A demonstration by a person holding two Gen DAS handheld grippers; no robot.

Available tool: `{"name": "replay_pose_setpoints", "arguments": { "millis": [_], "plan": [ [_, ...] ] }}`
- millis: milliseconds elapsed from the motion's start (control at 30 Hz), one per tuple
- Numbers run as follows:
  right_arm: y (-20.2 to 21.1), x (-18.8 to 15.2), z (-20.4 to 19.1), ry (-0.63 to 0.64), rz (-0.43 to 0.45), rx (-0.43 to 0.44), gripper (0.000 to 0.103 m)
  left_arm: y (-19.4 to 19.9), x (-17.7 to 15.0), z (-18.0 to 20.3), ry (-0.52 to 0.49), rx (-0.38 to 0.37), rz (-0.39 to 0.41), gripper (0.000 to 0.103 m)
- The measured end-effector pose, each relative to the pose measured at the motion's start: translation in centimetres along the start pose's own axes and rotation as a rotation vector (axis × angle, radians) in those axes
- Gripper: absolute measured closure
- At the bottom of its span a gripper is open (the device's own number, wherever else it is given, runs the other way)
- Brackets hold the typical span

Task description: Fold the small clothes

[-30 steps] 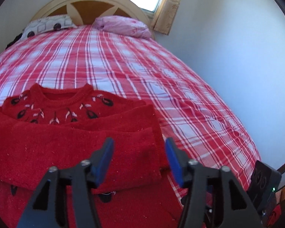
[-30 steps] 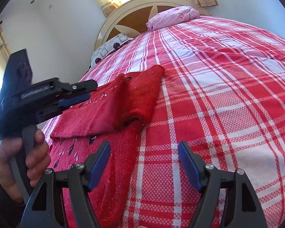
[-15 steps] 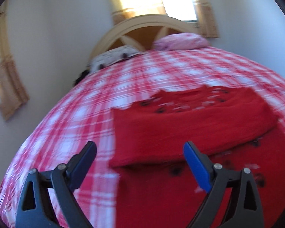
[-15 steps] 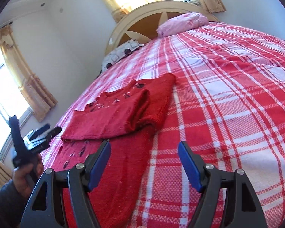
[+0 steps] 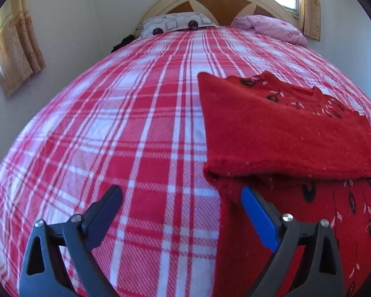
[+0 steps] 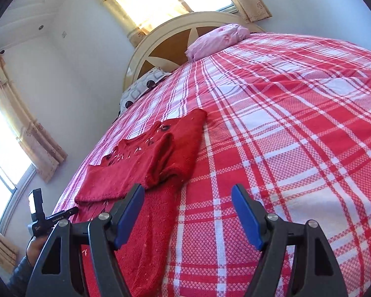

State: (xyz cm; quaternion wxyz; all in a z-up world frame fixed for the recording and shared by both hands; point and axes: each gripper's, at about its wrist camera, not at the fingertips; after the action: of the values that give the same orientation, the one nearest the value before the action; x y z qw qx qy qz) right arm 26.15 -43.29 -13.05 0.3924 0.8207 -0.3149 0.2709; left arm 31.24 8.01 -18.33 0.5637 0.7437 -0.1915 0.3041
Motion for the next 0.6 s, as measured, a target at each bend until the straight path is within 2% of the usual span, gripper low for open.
{"name": "replay_pose_setpoints", "arguments": {
  "millis": [67,167,200,300,433,500,600],
  "plan": [
    [-0.3,0.5,-0.7,0.031,-0.023,-0.006,0.029,-0.8,0.2,-0.4,0.008,0.018,0.002,0.003],
    [-0.8,2.0,-2.6,0.114,-0.054,-0.040,0.029,-2.6,0.0,-0.7,0.027,-0.016,-0.060,0.002],
    [-1.0,2.7,-3.0,0.121,-0.060,-0.044,0.029,-2.4,0.0,-0.8,0.036,-0.017,-0.049,0.001],
    [-2.4,4.9,-3.3,0.079,-0.101,-0.016,0.029,-2.2,-0.1,-0.5,0.025,0.003,-0.041,0.000],
    [-4.9,6.7,-3.3,0.049,-0.137,-0.024,0.030,-2.3,0.0,-0.7,0.034,-0.010,-0.046,0.000],
    [-6.5,7.2,-3.1,0.014,-0.171,-0.005,0.038,-2.4,-0.1,-0.9,0.044,-0.020,-0.051,0.000],
    [-8.8,7.2,-3.3,-0.010,-0.223,0.007,0.039,-2.6,0.0,-1.0,0.050,-0.026,-0.059,0.000]
  ]
}}
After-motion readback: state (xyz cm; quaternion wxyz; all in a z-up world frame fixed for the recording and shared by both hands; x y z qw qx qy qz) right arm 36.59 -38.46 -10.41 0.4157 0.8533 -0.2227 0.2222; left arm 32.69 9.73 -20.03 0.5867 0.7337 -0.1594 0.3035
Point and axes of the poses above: each gripper's, at about its wrist camera, not at the fingertips, and y roughly against the way its jaws point, z to its right, x to its top, and after that the axes turned 7 degrees about x, right-handed
